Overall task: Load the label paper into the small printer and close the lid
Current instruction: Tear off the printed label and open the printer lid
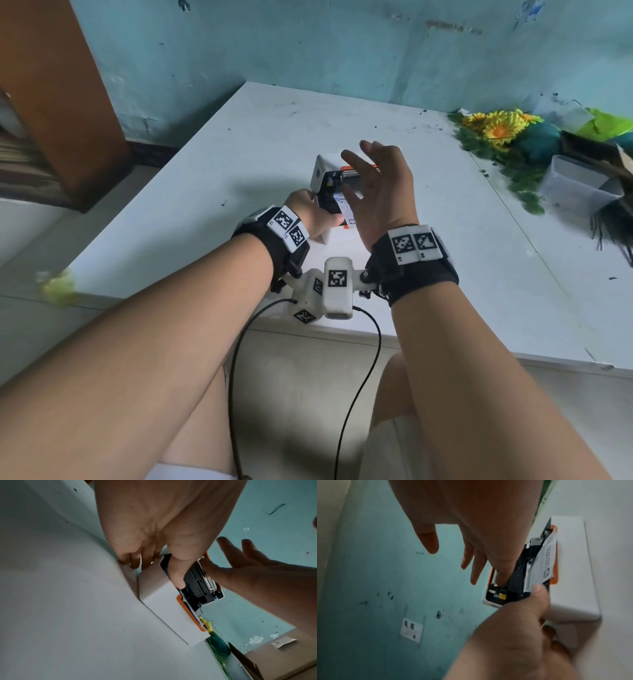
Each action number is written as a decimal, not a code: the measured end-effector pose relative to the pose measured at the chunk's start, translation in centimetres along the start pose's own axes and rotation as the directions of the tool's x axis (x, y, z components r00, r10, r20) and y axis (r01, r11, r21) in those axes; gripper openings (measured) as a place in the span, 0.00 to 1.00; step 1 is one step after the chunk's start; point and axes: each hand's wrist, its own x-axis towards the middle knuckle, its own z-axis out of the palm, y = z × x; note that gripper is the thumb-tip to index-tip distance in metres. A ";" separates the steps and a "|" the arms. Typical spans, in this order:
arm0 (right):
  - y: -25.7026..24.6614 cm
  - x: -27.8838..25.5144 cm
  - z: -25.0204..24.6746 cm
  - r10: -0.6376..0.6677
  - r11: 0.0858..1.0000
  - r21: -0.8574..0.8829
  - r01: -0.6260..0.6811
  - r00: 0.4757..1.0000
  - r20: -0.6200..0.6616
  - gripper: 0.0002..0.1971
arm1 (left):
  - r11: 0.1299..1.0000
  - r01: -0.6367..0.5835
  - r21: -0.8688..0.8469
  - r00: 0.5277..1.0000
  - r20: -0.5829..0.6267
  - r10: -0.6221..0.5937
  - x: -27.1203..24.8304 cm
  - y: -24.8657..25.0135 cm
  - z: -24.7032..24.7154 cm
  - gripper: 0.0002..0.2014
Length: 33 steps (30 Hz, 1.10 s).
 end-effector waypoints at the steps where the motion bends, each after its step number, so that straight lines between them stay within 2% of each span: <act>1: -0.3 0.0 -0.1 0.014 0.999 0.048 -0.014 1.000 0.007 0.11 | 1.000 -0.003 0.014 1.000 0.012 0.003 0.3 0.0 0.0 0.23; 4: -1.2 -0.1 -0.7 0.068 0.984 0.160 -0.075 0.996 0.051 0.30 | 0.994 -0.027 0.107 0.999 0.049 0.022 1.0 -0.2 0.0 0.24; 7: -1.8 0.2 -1.2 0.097 0.950 0.284 -0.130 0.987 0.128 0.31 | 0.983 -0.078 0.164 0.995 0.068 0.068 1.4 -0.7 0.0 0.15; 10: -1.8 0.8 -1.7 0.118 0.912 0.375 -0.168 0.981 0.153 0.31 | 0.973 -0.120 0.197 0.991 0.085 0.105 1.3 -0.7 -0.1 0.17; 12: -1.9 1.2 -1.9 0.128 0.910 0.377 -0.170 0.982 0.136 0.32 | 0.976 -0.126 0.179 0.990 0.087 0.112 1.5 -0.9 0.1 0.18; 15: -2.3 1.3 -2.0 0.135 0.953 0.254 -0.166 0.981 0.136 0.29 | 0.975 -0.130 0.180 0.989 0.100 0.113 1.6 -0.9 0.0 0.18; 17: -2.4 1.1 -2.2 0.130 0.990 0.039 -0.136 0.982 0.136 0.20 | 0.965 -0.157 0.211 0.984 0.122 0.133 1.6 -0.8 -0.1 0.19; 19: -2.2 0.7 -2.6 0.137 0.962 -0.254 -0.104 0.984 0.115 0.11 | 0.968 -0.157 0.194 0.980 0.154 0.128 1.6 -0.8 -0.3 0.16; 21: -1.8 0.5 -3.8 0.072 0.854 -0.520 -0.023 0.995 0.073 0.11 | 0.976 -0.164 0.145 0.970 0.205 0.133 1.8 -1.2 0.0 0.13; 22: -1.7 0.3 -4.4 0.002 0.770 -0.636 0.050 0.997 0.081 0.12 | 0.980 -0.175 0.092 0.959 0.242 0.148 1.8 -1.4 0.1 0.13; 24: -1.6 0.1 -5.5 -0.106 0.555 -0.809 0.192 0.981 0.160 0.12 | 0.983 -0.182 -0.015 0.938 0.297 0.178 2.1 -1.9 0.3 0.15; 25: -1.6 0.0 -5.9 -0.107 0.460 -0.857 0.231 0.973 0.205 0.13 | 0.981 -0.187 -0.049 0.928 0.318 0.193 2.4 -2.2 0.5 0.17; 27: -1.3 -0.1 -6.4 -0.059 0.306 -0.914 0.267 0.963 0.261 0.23 | 0.977 -0.203 -0.068 0.925 0.315 0.214 2.5 -2.3 0.6 0.20; 29: -0.9 0.0 -6.7 -0.019 0.180 -0.942 0.282 0.959 0.283 0.29 | 0.979 -0.191 -0.072 0.934 0.293 0.204 3.0 -2.6 0.8 0.18; 31: -0.5 0.1 -6.9 0.062 0.085 -0.957 0.277 0.957 0.283 0.27 | 0.980 -0.193 -0.049 0.945 0.259 0.199 3.3 -2.7 1.1 0.19; 33: -0.1 0.0 -6.9 0.130 -0.075 -0.965 0.250 0.962 0.239 0.21 | 0.980 -0.197 0.014 0.953 0.237 0.188 3.2 -2.3 1.5 0.22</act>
